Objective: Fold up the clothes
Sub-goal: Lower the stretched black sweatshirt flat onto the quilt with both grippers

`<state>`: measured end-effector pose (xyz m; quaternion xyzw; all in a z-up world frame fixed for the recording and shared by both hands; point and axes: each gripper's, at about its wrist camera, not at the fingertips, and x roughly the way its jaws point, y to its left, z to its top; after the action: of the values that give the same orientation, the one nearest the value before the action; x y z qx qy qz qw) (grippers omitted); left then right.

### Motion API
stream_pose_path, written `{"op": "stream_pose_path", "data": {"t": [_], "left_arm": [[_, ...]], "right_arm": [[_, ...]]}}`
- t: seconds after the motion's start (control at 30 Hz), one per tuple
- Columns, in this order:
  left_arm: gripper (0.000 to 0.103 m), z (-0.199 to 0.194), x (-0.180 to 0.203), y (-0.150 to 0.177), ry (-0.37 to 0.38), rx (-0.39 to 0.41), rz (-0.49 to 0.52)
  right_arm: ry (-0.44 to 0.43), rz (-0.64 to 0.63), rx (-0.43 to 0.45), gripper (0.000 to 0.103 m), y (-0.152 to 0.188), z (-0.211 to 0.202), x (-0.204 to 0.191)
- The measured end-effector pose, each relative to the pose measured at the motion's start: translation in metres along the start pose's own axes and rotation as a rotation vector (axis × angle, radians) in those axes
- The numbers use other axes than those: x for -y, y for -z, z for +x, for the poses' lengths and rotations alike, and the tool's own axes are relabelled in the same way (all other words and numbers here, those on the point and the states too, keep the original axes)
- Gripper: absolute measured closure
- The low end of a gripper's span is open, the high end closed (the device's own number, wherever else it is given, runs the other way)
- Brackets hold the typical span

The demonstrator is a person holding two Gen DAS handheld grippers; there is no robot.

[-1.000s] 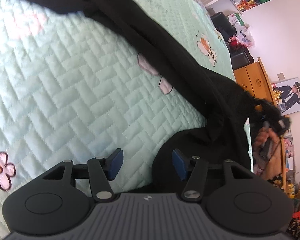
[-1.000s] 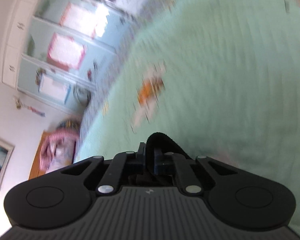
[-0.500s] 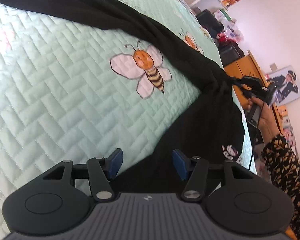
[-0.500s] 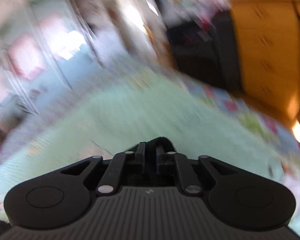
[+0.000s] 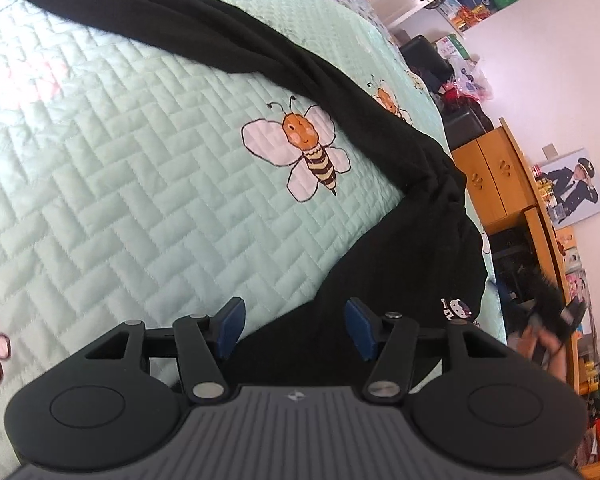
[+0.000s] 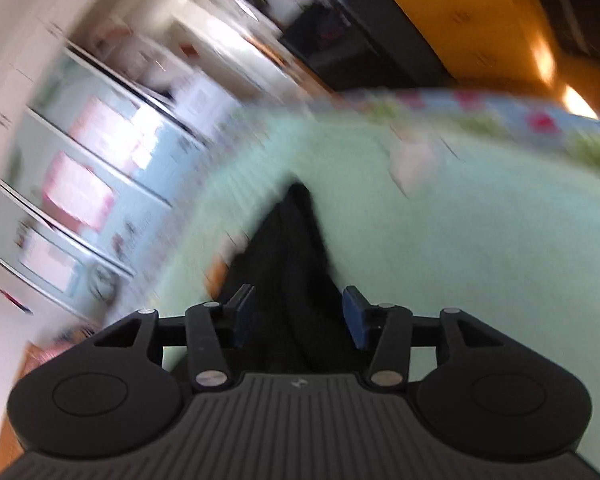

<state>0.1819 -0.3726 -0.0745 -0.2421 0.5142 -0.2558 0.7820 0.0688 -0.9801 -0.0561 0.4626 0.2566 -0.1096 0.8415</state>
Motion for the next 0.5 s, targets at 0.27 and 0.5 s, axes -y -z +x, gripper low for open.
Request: {"op": "stream_pose_path", "data": {"t": [0.27,0.5], "left_arm": [[0.043,-0.004,0.021,0.012,-0.019,-0.023,0.031],[0.042,0.003,0.026,0.02,-0.042,-0.056,0.028]], "right_arm": [[-0.079,0.289,-0.078,0.053,0.028,0.044,0.039],[-0.085,0.326,-0.007,0.052,0.03,0.067,0.03]]}}
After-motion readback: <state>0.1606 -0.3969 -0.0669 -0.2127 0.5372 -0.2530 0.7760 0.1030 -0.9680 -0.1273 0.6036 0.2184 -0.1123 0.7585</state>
